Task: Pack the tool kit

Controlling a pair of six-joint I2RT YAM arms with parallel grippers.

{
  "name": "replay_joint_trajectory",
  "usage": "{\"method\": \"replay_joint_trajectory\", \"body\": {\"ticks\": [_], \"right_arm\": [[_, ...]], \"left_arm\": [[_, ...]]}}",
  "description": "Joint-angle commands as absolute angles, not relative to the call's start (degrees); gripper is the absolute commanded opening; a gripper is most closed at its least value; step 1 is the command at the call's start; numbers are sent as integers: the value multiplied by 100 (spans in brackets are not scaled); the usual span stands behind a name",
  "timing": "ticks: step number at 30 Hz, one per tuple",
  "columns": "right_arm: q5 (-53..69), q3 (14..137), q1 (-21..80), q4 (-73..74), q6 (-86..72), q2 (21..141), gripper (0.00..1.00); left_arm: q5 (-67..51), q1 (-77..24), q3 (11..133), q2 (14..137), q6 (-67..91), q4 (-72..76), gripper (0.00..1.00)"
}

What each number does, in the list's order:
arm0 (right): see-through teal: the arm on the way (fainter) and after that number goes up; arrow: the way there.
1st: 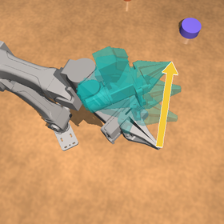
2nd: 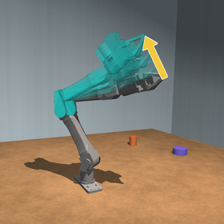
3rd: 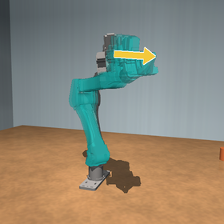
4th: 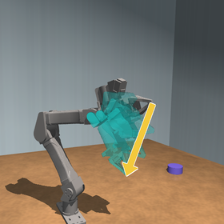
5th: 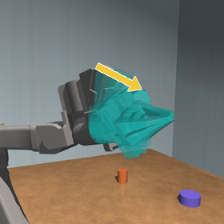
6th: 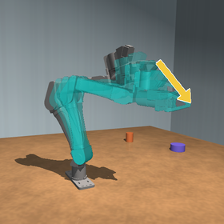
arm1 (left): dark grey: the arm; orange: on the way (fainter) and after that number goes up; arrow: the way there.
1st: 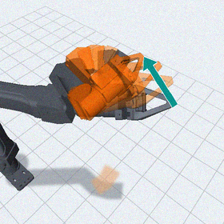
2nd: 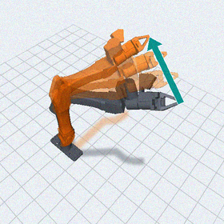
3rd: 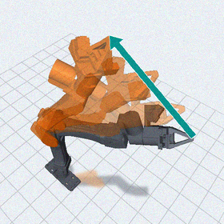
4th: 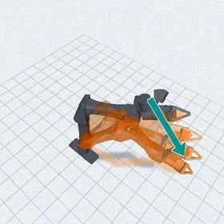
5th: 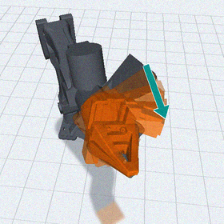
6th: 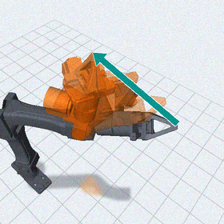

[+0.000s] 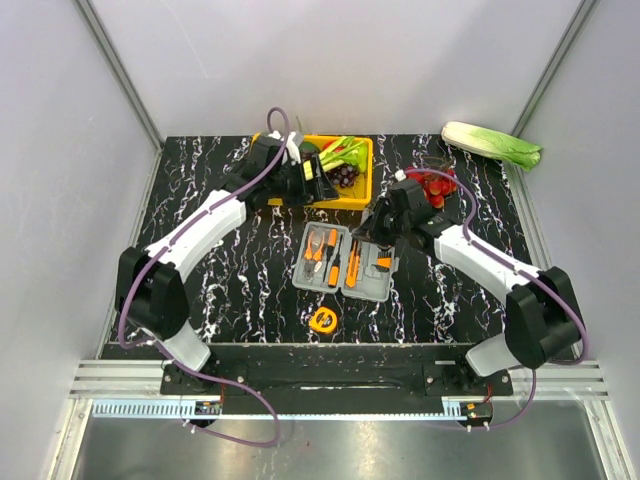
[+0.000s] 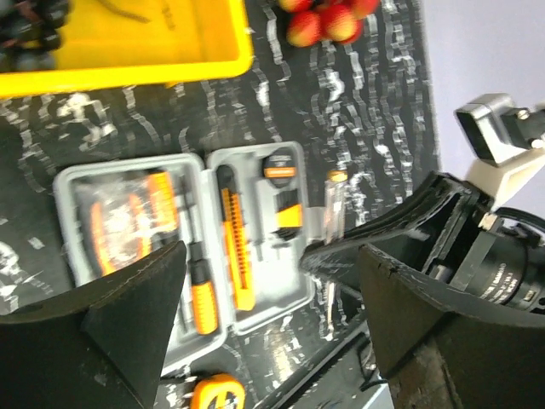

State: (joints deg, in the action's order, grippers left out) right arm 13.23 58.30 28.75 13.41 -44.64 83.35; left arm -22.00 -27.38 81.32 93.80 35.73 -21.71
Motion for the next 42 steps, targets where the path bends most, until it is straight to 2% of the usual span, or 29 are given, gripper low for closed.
{"method": "replay_joint_trajectory", "body": {"ticks": [1,17,32,42], "right_arm": [[528,5748,2857,1933,-4447,8683,0],[396,6222,2865,2197,-4078,10037,0],[-290,6609,2865,2241,-3498,10344,2],[-430,6557,2979,2513,-3480,10292,8]], "left_arm": [[-1599,-2540,7902,9237,3164,-2505,85],[-1890,-2496,7813,9510,3164,-2549,83],[-1942,-2496,7849,9536,3182,-2549,82],[-1890,-2505,7813,9527,3164,-2575,82]]}}
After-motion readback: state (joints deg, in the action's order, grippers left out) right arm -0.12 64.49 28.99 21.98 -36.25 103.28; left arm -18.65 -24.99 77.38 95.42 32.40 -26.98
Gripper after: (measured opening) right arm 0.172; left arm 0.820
